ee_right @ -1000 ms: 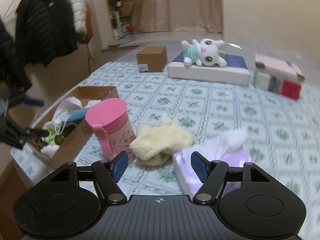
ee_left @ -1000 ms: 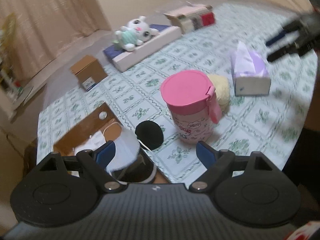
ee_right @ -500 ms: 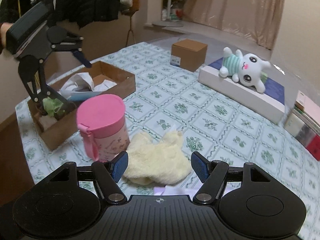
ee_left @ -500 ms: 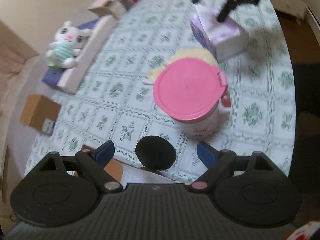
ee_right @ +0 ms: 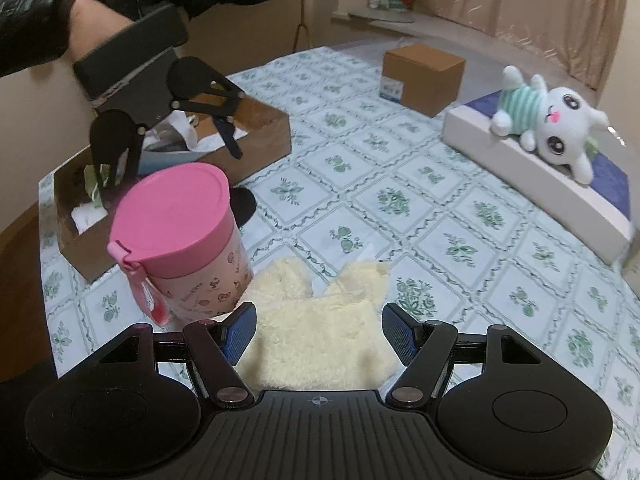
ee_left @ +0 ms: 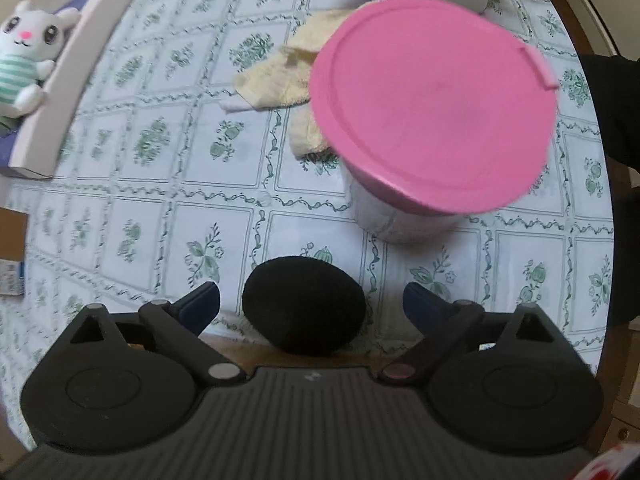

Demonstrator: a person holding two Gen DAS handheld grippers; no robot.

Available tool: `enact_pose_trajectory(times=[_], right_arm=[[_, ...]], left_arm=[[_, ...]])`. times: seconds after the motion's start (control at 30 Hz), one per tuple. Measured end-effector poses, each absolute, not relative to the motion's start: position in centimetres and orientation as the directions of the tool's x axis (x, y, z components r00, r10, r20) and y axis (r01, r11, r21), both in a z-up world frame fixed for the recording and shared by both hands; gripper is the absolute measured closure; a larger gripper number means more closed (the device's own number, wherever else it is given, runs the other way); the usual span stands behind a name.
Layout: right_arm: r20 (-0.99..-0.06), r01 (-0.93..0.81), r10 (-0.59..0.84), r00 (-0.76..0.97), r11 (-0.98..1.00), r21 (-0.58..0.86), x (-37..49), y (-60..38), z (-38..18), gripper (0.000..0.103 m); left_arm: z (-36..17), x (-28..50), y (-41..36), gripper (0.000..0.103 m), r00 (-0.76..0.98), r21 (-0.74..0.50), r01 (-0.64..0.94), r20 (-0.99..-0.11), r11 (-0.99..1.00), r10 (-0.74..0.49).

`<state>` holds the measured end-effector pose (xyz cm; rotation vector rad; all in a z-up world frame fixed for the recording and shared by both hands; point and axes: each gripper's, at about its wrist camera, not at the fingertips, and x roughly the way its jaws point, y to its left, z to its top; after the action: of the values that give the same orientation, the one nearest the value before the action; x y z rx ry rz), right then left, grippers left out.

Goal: Organize soft objects
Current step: 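Grasp the black ball with the left tool while the right tool lowers onto the yellow towel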

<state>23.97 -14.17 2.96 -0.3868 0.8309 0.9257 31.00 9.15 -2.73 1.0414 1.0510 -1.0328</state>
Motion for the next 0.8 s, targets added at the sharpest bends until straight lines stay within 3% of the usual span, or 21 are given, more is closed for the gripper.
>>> enact_pose_trajectory(times=[0.3,0.8], right_arm=[[-0.782,-0.831,0.542,0.307,0.554,0.058,25.6,-13.3,1.3,0.034],[-0.779,-0.825,0.543,0.313,0.562,0.060,26.3,-13.4,0.4,0.034]], left_arm=[[-4.8,33.5,8.5,0.006,0.077,0.059,0.983,-0.992,0.177,-0.099],[-7.0,34.4,8.2,0.006,0.029,0.030,0.995,-1.000,0.098,0.012]])
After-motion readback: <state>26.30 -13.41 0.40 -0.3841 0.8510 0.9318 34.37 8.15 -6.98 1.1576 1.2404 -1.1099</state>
